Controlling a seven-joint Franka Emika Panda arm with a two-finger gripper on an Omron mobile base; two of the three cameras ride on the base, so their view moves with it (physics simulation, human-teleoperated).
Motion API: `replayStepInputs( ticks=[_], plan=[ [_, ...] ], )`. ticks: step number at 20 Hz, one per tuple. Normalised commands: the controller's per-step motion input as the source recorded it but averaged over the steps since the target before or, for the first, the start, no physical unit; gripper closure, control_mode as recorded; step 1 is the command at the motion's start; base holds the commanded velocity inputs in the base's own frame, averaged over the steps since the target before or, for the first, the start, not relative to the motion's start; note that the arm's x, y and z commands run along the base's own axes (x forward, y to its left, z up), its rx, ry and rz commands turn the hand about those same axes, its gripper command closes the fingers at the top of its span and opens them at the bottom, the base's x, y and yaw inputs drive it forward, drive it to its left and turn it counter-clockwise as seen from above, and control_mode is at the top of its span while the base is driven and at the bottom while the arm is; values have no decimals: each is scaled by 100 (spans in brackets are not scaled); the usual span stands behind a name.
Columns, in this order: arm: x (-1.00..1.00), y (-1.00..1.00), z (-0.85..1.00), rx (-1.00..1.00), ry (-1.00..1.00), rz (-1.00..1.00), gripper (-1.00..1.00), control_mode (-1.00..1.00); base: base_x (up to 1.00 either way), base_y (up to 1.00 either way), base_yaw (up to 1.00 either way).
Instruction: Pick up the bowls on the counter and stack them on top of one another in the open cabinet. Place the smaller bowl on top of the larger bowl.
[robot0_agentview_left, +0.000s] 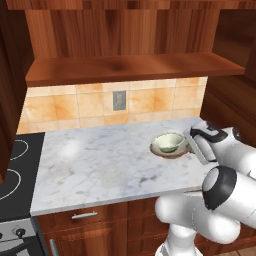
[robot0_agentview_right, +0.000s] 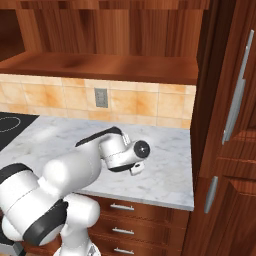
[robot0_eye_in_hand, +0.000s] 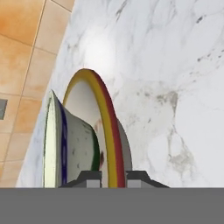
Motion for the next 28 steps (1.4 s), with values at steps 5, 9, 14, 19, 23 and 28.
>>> replayStepInputs(
  ticks=[5,9,14,19,23,28],
  plan=[
    [-9,23,39,0,-2,2,100,-100,0,0,0],
    [-10,17,50,0,-2,2,100,-100,0,0,0],
    [-9,10,56,0,-3,3,100,-100,0,0,0],
    [-13,7,48,0,-4,3,100,-100,0,0,0],
    [-15,11,45,1,-4,4,100,-100,0,0,0],
    [-14,12,54,3,-3,4,100,-100,0,0,0]
  ],
)
